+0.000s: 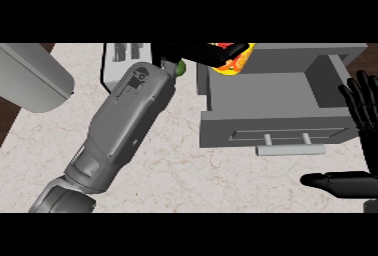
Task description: Pick up the cup, place it into the drawer and close the drawer
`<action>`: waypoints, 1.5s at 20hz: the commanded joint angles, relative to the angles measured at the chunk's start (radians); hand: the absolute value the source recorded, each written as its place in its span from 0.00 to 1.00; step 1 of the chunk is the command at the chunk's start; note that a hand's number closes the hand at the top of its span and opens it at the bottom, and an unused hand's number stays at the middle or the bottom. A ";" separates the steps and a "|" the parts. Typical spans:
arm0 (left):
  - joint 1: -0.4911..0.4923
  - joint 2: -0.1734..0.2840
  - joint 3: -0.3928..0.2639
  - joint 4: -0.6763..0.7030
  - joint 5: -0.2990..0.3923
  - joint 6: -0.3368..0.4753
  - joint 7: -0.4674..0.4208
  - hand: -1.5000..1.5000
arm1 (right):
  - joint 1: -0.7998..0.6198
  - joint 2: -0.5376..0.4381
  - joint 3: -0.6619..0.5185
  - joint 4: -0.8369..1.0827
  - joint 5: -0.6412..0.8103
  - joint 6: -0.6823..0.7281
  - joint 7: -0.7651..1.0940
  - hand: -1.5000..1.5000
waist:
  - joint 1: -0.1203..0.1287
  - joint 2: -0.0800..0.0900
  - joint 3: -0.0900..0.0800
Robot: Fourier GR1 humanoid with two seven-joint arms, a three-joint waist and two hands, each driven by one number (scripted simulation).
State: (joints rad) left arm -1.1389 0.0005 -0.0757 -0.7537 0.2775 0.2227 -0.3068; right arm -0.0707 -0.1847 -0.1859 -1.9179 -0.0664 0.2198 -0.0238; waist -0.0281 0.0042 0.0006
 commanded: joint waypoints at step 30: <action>-0.152 0.000 -0.604 0.319 0.292 0.269 0.064 0.00 | -0.091 -0.006 0.005 0.047 -0.022 0.024 0.000 0.00 | -0.057 0.014 0.001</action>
State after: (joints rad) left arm -1.2769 0.0000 -0.6357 -0.4268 0.5569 0.4470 -0.2535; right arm -0.1314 -0.1986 -0.1862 -1.8744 -0.0825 0.2527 -0.0375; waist -0.0869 0.0182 0.0014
